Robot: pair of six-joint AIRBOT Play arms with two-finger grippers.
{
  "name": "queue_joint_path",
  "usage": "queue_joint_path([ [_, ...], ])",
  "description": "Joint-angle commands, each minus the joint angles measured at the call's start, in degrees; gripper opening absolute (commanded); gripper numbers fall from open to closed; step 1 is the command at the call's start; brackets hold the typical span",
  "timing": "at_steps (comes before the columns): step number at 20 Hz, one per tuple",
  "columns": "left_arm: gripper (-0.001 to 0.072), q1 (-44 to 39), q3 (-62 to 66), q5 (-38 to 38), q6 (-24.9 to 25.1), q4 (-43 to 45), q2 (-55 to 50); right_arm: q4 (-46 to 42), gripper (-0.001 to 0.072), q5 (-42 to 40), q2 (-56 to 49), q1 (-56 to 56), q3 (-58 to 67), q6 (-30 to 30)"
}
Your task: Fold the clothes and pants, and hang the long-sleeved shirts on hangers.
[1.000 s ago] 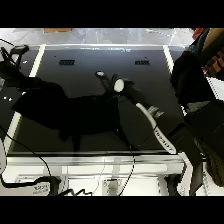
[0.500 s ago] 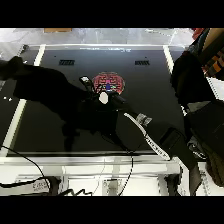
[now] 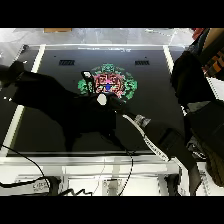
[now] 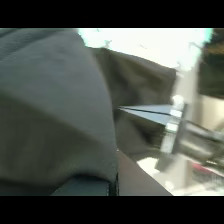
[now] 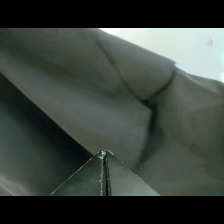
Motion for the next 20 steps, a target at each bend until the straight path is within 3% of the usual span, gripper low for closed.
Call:
queue_joint_path([
  [1,0.0011,-2.78,0.00,-1.01,-0.28,-9.51,-0.02,0.07,0.0018,-3.76,-0.68,2.51,0.02,1.64],
  [5,0.0011,-5.79,0.00,-0.13,0.76,-11.23,-0.28,-0.37,0.0019,-3.10,-2.25,7.08,0.00,1.57],
  [8,0.0011,-6.62,-0.17,-0.15,0.74,-6.71,-1.22,-8.07,0.0020,2.64,-1.92,6.21,0.00,1.51],
  [13,0.0011,-4.96,-0.31,-4.20,0.74,6.21,-1.22,-16.20,0.0020,21.09,-0.55,-5.60,0.00,1.31],
  [20,0.0010,2.40,-0.33,-4.02,3.56,13.57,0.61,-15.67,0.0021,34.47,0.44,-22.73,0.00,-2.25],
])
